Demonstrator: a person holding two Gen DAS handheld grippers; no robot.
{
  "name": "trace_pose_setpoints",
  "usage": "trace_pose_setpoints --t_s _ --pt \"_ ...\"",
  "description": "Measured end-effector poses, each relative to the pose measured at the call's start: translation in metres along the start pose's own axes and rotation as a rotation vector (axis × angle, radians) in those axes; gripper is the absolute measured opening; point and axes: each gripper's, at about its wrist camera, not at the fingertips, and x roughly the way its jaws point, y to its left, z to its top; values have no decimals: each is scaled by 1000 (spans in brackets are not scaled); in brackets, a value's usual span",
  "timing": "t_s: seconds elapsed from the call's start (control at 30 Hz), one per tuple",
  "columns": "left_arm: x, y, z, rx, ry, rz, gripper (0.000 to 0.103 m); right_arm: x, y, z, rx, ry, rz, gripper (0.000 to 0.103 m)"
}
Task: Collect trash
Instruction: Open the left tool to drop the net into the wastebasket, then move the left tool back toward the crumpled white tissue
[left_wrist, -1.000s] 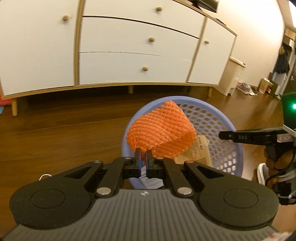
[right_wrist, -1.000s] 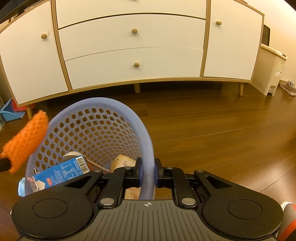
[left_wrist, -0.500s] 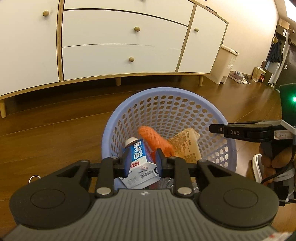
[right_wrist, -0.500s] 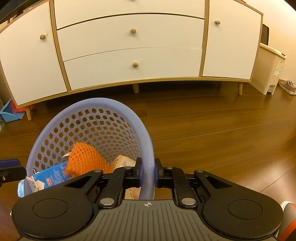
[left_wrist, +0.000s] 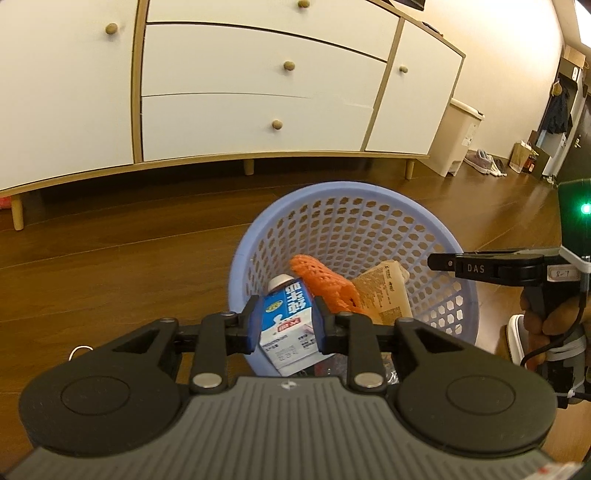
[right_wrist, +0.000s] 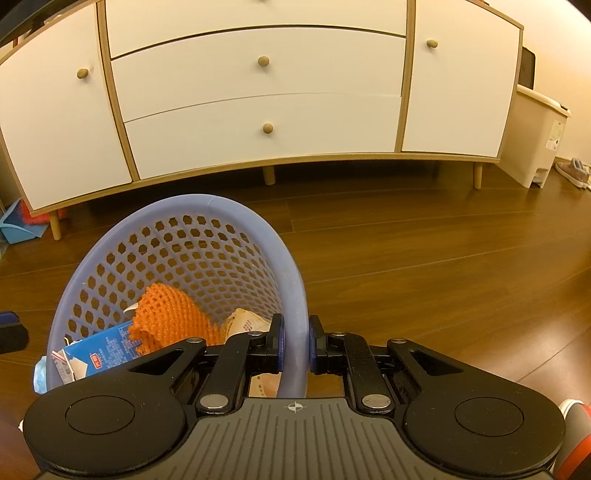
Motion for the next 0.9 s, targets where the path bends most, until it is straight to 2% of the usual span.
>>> trace_pose_setpoints --t_s 0.23,0.4,0.73,0.9 --pt "-23 19 -7 -42 -27 35 26 0 0 0 0 0 1 9" --pt "-48 42 -25 -76 -32 96 26 0 0 0 0 0 1 9" --pt "-96 97 -78 -174 31 283 27 0 0 -1 0 -1 -2 9" --pt "-101 111 -101 -203 73 351 28 0 1 -1 -4 0 -5 9"
